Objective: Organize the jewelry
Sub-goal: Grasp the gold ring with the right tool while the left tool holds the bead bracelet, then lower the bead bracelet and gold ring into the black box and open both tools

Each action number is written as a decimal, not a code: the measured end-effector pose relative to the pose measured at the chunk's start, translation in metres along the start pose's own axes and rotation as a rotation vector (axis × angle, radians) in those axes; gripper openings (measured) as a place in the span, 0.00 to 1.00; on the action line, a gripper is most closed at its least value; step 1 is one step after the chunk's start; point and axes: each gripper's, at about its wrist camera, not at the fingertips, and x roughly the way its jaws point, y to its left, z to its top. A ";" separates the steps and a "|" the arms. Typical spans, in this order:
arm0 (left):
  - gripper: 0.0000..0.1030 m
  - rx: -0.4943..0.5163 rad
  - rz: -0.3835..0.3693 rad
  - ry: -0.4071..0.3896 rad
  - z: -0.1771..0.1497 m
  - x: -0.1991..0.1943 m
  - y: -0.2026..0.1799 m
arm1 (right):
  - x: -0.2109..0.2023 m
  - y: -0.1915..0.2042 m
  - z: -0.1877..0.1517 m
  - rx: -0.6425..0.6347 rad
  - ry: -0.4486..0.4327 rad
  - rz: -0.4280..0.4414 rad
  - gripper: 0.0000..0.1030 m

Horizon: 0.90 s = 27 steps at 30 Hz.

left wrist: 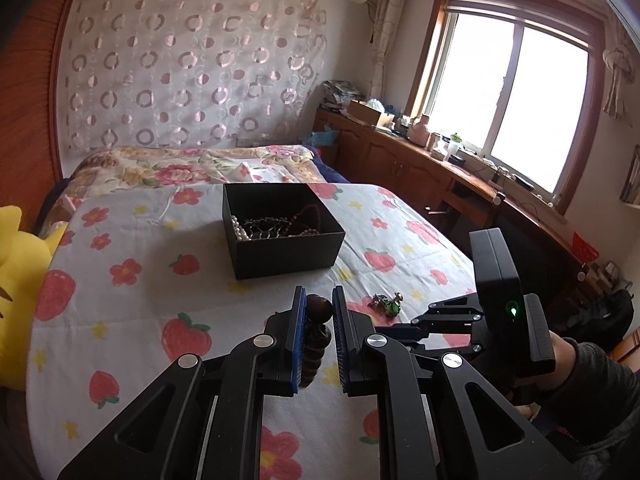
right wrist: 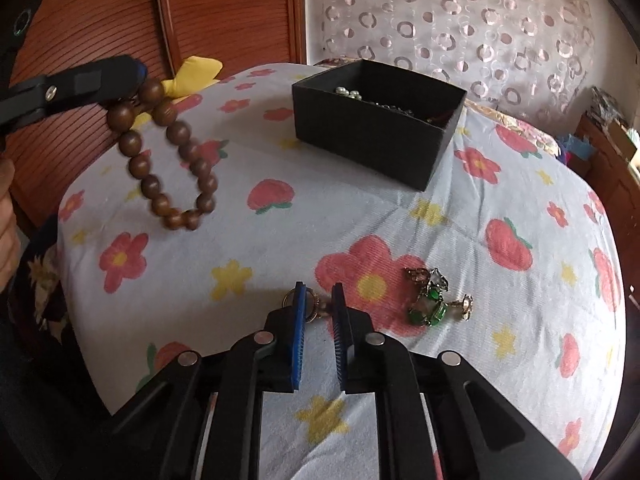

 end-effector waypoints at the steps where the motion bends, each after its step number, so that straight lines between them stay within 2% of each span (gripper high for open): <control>1: 0.12 -0.002 0.001 0.000 0.002 0.000 0.000 | -0.001 0.000 0.000 0.000 -0.003 0.000 0.12; 12: 0.12 0.010 0.012 -0.021 0.026 0.010 0.001 | -0.017 -0.011 0.011 0.011 -0.056 -0.010 0.11; 27: 0.12 0.057 0.063 -0.064 0.088 0.040 -0.002 | -0.049 -0.057 0.060 0.055 -0.183 -0.033 0.11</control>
